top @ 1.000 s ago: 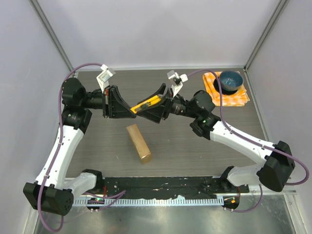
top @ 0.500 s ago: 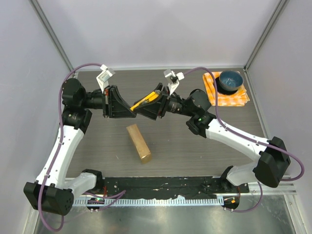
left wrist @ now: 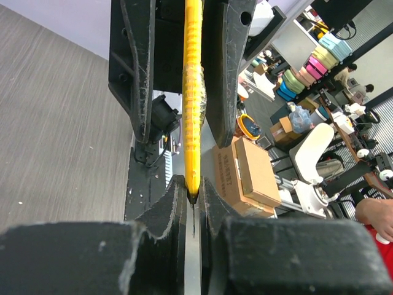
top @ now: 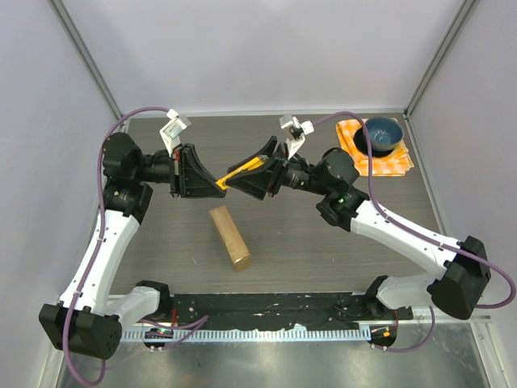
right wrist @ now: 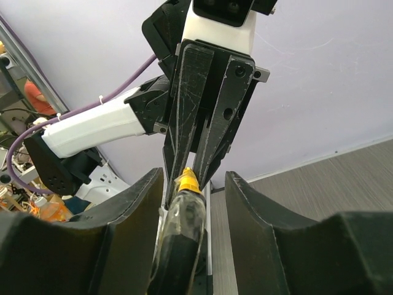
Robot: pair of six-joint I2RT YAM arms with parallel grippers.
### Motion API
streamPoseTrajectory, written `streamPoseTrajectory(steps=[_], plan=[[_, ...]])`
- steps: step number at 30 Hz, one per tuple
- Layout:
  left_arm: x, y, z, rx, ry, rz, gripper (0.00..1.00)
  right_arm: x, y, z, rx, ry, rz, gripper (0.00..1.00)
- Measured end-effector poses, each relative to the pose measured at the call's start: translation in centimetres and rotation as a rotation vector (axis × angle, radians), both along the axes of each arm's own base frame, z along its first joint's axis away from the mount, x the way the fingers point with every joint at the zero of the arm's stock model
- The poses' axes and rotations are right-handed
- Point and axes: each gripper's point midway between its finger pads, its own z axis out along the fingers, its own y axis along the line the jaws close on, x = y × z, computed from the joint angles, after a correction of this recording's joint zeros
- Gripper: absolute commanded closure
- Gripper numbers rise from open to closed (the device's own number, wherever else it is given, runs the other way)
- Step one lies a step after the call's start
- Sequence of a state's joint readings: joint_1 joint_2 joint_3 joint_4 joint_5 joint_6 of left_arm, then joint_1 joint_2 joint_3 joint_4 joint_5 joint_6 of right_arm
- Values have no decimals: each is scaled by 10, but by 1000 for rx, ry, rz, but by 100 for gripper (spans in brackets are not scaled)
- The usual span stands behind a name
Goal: Unpack the express box
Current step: Pick up the knife from the center of the board.
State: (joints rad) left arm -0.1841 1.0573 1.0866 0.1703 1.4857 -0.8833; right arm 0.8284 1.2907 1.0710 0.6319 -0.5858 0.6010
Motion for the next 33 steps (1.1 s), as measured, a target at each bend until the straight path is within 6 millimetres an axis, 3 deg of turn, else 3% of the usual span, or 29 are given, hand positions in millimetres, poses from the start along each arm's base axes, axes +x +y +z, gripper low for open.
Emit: streamPoseTrajectory(steps=[7,17,18,19,21,22,24,25,28,31,33], plan=[[0,0,1,-1,-4,0,100,0,3,3,2,0,14,64],[0,0,0,-2,-9,3,96,-4,8,4,13,15,74,99],[0,0,0,-2,-11,3,92,-5,8,4,13,15,74,99],[0,0,0,-3,-14,3,78,-5,8,4,13,14,73,99],[1,0,-1,-4,-16,3,63,-4,8,4,7,12,67,99],[1,0,-2,-3,-10,1,51,-3,8,3,1,11,60,99],[1,0,-4,-5,-4,-2,41,0,6,-2,-24,5,30,99],[1,0,-6,-6,3,-2,28,3,5,-3,-40,4,6,99],[11,6,-18,-8,12,28,15,14,-3,-7,-110,-12,-97,99],[35,17,-34,-10,23,96,0,26,-18,-8,-169,-33,-219,99],[49,21,-46,-12,28,120,0,31,-31,-10,-205,-42,-297,99]])
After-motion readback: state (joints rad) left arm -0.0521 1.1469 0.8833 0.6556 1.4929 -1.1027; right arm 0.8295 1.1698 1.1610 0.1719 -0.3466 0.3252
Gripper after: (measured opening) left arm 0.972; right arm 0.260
